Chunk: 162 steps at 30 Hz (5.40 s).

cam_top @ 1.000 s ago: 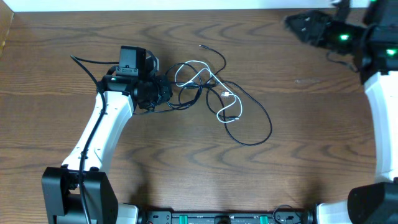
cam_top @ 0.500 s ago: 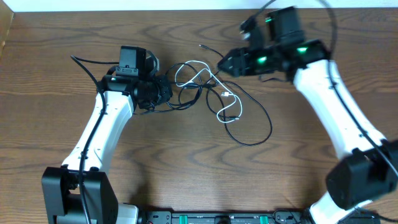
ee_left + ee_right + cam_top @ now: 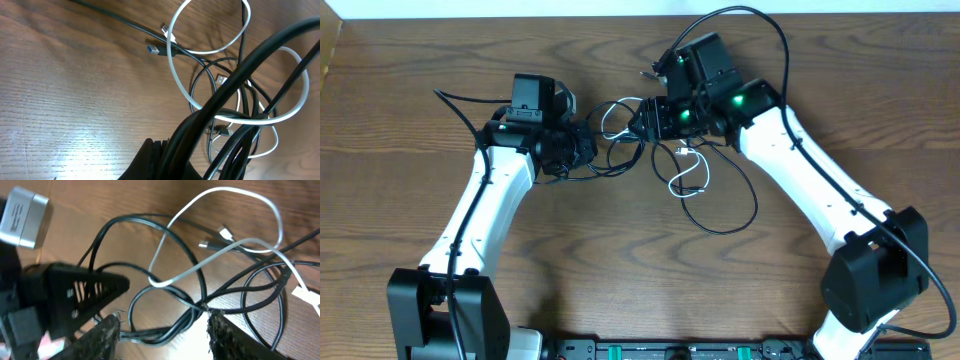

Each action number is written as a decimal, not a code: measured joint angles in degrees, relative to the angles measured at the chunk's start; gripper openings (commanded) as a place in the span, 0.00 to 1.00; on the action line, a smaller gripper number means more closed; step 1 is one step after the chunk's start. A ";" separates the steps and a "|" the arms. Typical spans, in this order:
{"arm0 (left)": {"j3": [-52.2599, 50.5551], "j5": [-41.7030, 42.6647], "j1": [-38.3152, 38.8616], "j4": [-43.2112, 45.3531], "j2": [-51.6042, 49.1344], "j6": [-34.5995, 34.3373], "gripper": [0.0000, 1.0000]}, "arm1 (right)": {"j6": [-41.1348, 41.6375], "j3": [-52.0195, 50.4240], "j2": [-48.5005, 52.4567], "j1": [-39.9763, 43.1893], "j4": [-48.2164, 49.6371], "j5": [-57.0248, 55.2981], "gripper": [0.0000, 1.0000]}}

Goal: Untangle cables

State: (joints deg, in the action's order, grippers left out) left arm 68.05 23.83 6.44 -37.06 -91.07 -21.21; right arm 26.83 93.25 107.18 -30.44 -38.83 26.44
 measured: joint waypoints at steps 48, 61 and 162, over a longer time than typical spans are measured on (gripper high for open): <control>0.00 0.02 0.00 -0.44 0.00 0.00 0.08 | -0.50 -0.07 -5.64 7.13 15.50 3.82 0.01; 0.00 0.02 0.00 -0.44 0.00 0.00 0.08 | -0.31 -0.04 -21.05 28.11 16.09 19.06 0.01; 0.00 -0.24 0.00 -0.26 0.00 0.00 0.08 | -17.14 0.02 -5.88 24.74 -25.83 -20.76 0.42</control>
State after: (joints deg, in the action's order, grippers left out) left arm 68.05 23.59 6.44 -37.32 -91.07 -21.21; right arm 9.69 93.27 101.30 -5.69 -64.66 5.67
